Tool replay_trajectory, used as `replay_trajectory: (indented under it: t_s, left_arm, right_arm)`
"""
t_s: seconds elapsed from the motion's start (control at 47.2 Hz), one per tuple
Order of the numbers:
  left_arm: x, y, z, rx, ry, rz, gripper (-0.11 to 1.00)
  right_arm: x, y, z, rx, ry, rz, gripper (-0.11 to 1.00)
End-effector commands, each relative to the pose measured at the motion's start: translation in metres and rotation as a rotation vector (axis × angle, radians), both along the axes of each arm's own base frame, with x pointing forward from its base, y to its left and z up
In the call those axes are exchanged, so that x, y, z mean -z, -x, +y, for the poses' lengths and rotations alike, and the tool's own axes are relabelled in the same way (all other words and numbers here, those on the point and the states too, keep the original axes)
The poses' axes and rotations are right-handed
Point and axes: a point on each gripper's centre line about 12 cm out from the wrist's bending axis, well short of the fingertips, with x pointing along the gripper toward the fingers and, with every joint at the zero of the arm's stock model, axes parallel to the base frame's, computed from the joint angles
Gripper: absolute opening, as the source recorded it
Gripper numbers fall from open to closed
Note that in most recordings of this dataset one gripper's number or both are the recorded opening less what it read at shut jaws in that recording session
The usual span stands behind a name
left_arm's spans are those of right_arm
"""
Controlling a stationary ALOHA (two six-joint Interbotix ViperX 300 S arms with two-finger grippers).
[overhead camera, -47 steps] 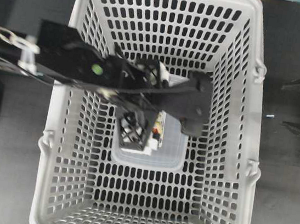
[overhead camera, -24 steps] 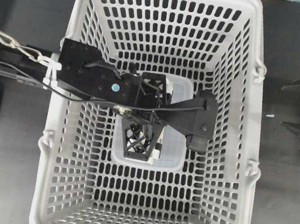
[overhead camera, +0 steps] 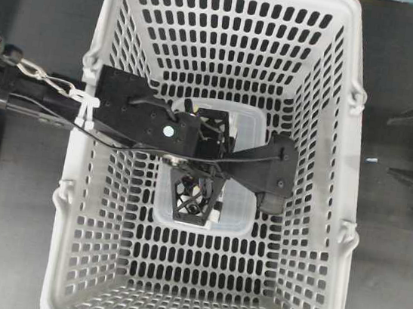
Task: Pick up the cellophane tape from the shopping basket with the left arm.
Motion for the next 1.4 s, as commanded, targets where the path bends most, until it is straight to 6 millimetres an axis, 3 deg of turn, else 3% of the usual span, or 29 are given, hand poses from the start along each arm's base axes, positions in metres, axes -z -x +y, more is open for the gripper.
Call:
replay_trajectory:
  t_s: [0.0, 0.381, 0.466, 0.571, 0.614, 0.783, 1.164, 1.27, 1.376]
  left_arm:
    - [-0.004, 0.0, 0.003, -0.002, -0.004, -0.012, 0.85]
    - [0.004, 0.007, 0.002, -0.009, -0.002, 0.012, 0.81]
    - [0.003, 0.007, 0.001, 0.0, -0.004, 0.009, 0.73]
    - [0.0, 0.006, -0.001, 0.012, -0.005, 0.005, 0.49]
    - [-0.004, 0.005, -0.002, 0.013, -0.004, -0.003, 0.5]
    - [-0.043, 0.005, -0.002, 0.011, -0.001, -0.061, 0.5]
    - [-0.174, 0.023, 0.001, -0.011, 0.001, -0.088, 0.5]
    - [-0.193, 0.025, 0.001, -0.012, 0.002, -0.099, 0.5]
    - [-0.192, 0.023, 0.002, -0.015, 0.0, -0.069, 0.5]
  right_arm:
    - [-0.005, -0.001, 0.0, -0.002, -0.002, -0.012, 0.76]
    - [-0.003, -0.001, 0.001, -0.003, -0.005, -0.006, 0.76]
    - [-0.002, -0.001, 0.0, -0.001, -0.005, -0.006, 0.76]
    - [-0.001, -0.001, 0.0, -0.001, -0.005, -0.003, 0.76]
    - [-0.001, -0.001, 0.0, -0.001, -0.005, -0.003, 0.76]
    - [-0.001, -0.001, 0.0, -0.001, -0.003, -0.006, 0.76]
    - [-0.004, 0.002, 0.0, 0.0, -0.011, -0.021, 0.76]
    - [-0.005, 0.002, 0.001, -0.002, -0.009, -0.025, 0.76]
    - [-0.005, 0.003, 0.0, 0.0, -0.011, -0.026, 0.76]
